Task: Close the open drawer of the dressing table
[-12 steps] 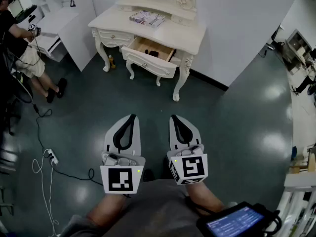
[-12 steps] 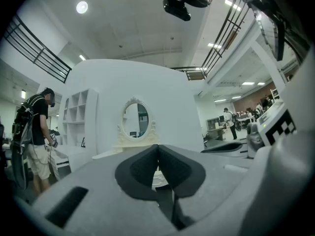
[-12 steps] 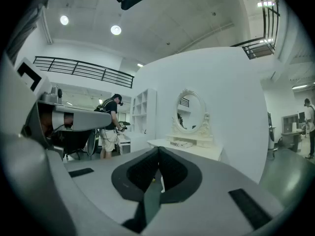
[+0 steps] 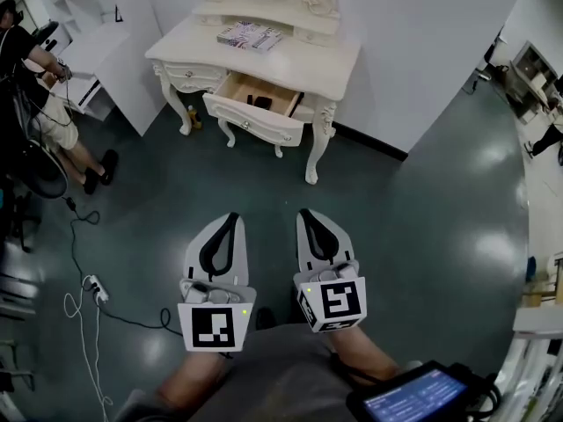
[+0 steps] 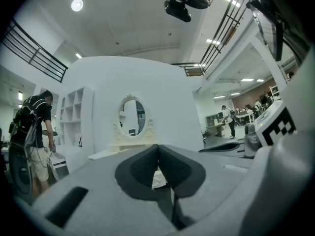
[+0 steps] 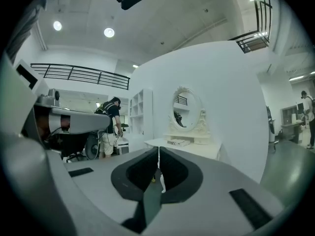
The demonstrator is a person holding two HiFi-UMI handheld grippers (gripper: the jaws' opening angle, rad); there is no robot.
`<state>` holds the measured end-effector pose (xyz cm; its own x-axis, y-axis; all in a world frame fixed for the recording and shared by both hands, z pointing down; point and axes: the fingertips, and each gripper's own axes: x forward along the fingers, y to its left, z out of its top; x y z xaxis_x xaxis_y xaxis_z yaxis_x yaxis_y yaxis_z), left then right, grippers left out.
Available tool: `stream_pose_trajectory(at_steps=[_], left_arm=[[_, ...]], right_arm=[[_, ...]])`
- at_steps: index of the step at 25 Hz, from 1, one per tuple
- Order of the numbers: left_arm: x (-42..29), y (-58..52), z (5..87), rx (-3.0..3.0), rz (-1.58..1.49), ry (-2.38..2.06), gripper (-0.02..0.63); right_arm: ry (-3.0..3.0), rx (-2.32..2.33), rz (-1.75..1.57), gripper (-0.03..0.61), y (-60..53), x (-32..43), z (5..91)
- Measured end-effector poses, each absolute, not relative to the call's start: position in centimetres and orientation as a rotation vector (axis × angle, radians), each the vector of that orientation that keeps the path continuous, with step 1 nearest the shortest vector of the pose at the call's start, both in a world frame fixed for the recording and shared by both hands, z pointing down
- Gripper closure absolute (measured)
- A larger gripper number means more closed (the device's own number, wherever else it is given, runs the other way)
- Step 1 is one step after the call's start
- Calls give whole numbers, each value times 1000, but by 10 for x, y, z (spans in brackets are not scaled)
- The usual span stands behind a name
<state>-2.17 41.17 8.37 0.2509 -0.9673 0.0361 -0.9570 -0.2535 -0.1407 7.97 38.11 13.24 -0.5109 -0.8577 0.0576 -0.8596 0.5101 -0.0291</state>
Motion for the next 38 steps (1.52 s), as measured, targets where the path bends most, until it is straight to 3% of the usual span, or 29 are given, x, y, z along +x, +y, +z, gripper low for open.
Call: stream_pose_trajectory(at_steps=[17,38], left_arm=[[47,323,79,-2356,-211,1912,598],[-35,200,116,-2403,-219,1972,598]], right_arm=[[-2751,1427,141,563,281,138,135],[-2694,1421,215,563,167,71,171]])
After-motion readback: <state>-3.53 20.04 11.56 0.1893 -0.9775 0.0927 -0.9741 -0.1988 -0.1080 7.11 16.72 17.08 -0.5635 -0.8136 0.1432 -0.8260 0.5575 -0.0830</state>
